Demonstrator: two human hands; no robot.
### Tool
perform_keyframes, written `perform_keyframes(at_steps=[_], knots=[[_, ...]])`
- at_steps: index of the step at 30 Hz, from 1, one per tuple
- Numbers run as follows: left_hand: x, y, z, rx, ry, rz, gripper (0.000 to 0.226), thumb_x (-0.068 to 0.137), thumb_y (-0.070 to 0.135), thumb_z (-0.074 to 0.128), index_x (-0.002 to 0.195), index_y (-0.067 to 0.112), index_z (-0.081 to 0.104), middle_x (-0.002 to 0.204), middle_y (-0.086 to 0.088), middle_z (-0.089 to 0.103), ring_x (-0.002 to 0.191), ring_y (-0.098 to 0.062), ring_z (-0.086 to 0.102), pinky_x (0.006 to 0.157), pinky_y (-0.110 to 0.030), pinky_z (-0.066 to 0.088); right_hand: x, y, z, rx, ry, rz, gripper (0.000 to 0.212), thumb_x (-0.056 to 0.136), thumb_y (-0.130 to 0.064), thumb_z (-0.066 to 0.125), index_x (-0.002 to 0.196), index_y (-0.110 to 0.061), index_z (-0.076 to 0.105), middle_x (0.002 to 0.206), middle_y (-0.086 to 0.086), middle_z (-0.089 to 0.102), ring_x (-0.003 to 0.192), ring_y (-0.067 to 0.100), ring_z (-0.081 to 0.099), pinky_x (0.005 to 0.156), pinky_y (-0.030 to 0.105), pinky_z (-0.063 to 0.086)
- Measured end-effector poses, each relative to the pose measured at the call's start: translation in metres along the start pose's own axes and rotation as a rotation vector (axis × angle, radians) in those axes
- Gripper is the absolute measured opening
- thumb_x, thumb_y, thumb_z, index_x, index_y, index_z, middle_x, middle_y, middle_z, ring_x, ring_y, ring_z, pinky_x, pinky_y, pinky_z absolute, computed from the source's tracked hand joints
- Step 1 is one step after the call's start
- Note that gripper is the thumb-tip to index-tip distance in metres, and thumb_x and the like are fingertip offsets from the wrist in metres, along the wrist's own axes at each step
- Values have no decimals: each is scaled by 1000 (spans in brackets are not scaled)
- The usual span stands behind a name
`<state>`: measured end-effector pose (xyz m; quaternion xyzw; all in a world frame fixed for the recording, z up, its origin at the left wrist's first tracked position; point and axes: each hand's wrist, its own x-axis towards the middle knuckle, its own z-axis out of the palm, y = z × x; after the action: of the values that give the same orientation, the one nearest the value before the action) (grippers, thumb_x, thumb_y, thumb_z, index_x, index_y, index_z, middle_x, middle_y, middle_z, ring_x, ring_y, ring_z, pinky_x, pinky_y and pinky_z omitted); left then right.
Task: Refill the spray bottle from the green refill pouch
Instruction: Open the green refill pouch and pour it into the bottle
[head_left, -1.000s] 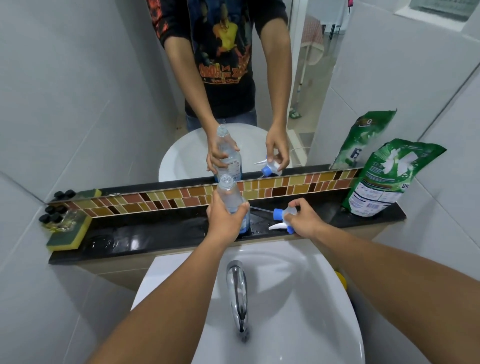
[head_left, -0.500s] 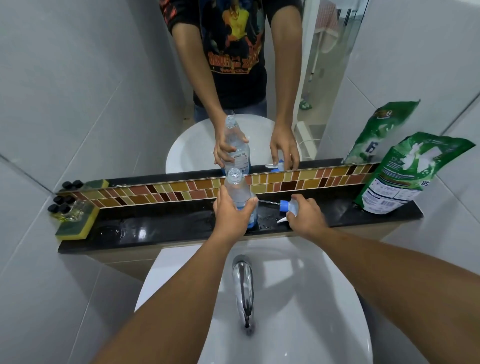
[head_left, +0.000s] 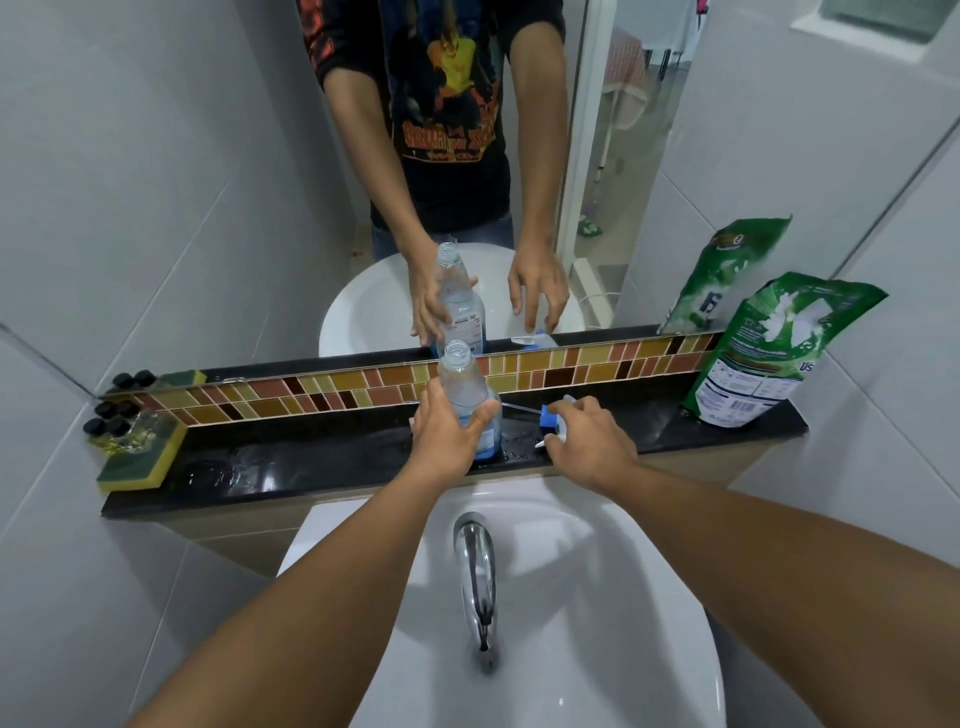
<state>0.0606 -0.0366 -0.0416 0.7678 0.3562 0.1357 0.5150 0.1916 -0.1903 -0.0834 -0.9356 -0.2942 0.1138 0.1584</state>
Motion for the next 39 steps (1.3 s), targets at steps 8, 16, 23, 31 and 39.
perform_keyframes(at_steps=[8,16,23,31,39], knots=[[-18,-16,-8,32,73,-120,102,71,32,95,149,16,32,149,-8,43,134,-29,51,109,-52,48,-18,-26,-3,3,-47,-43,51,93,-44,64,141,-34,49,142,5,45,117,24,53,80,40,56],[-42,-50,-26,271,52,-207,87,81,41,86,147,12,38,147,-11,47,132,-30,52,106,-49,49,-33,-17,-19,-14,-121,-24,51,96,-42,56,145,-31,48,141,7,48,118,29,53,84,40,51],[-55,-53,-14,378,-31,-236,65,90,36,78,139,12,43,143,-10,52,124,-29,55,96,-43,54,-52,22,-43,-41,-145,69,46,99,-40,56,143,-27,51,133,9,51,117,31,55,92,43,51],[-60,-28,33,460,-163,-166,57,92,40,73,137,17,47,131,-4,55,114,-24,57,98,-44,54,-78,90,-73,-45,-103,191,51,100,-39,54,149,-27,47,146,11,50,129,34,52,100,43,48],[-51,13,101,544,-294,-45,60,91,38,76,139,19,47,131,-5,61,110,-22,62,88,-35,55,-102,159,-94,8,-78,343,52,97,-43,58,145,-23,52,144,9,56,129,33,53,103,44,47]])
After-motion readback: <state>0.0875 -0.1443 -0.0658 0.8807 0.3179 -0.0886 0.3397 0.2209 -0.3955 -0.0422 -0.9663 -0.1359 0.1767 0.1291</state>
